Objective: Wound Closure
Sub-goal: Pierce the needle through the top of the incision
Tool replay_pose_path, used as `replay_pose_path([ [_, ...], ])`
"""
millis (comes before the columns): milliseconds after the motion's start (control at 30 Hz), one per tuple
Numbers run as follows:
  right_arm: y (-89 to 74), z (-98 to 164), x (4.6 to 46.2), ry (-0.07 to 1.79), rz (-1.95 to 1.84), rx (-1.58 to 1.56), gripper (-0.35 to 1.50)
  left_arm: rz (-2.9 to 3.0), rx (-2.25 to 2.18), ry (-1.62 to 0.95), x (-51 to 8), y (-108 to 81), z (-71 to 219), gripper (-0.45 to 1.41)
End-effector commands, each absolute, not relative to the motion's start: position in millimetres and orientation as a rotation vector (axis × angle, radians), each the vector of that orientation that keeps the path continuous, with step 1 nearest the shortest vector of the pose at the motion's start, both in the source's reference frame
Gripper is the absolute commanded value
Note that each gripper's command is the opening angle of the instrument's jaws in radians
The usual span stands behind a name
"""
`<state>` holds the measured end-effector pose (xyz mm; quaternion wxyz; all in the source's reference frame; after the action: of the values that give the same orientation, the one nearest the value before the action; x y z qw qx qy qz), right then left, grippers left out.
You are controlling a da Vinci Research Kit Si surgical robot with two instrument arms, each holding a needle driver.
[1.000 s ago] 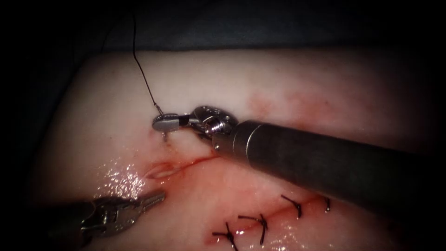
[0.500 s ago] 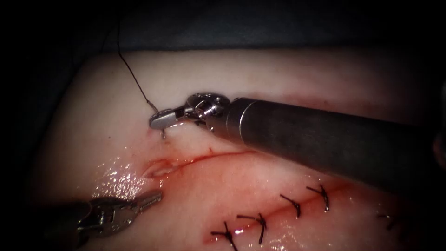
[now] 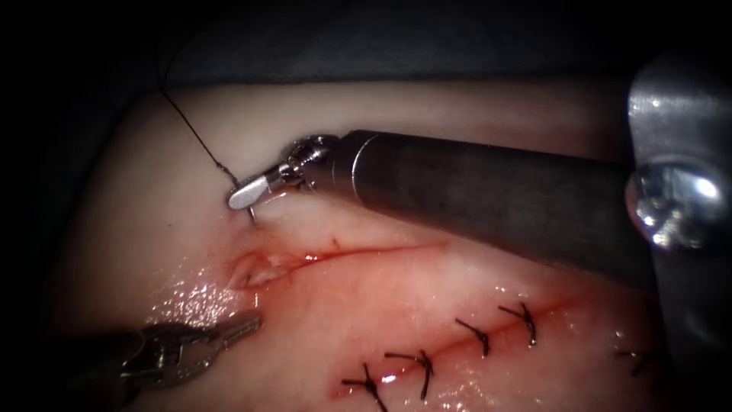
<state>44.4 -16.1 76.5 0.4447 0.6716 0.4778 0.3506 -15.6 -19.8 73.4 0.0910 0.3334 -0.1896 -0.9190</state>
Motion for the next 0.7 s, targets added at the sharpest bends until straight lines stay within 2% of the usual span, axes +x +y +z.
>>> replay_pose_path([
  [33, -16.6, 76.4, 45.3, 1.180, 0.876, 1.672, -0.35, -2.730, 0.992, -0.565, -16.2, -19.4, 73.8, -0.45],
  [467, -22.2, 73.0, 44.0, 1.177, 0.871, 1.682, -0.35, -2.740, 0.991, -0.555, -15.7, -18.1, 73.8, -0.45],
  [633, -22.0, 73.0, 44.0, 1.241, 0.925, 1.674, -0.35, -2.742, 0.982, -0.556, -15.2, -18.1, 73.8, -0.45],
  [667, -21.6, 73.1, 44.0, 1.274, 0.932, 1.655, -0.28, -2.742, 0.982, -0.556, -15.1, -18.1, 73.8, -0.45],
  [700, -21.0, 73.3, 43.9, 1.309, 0.953, 1.619, 0.34, -2.742, 0.982, -0.556, -15.0, -18.1, 73.8, -0.45],
])
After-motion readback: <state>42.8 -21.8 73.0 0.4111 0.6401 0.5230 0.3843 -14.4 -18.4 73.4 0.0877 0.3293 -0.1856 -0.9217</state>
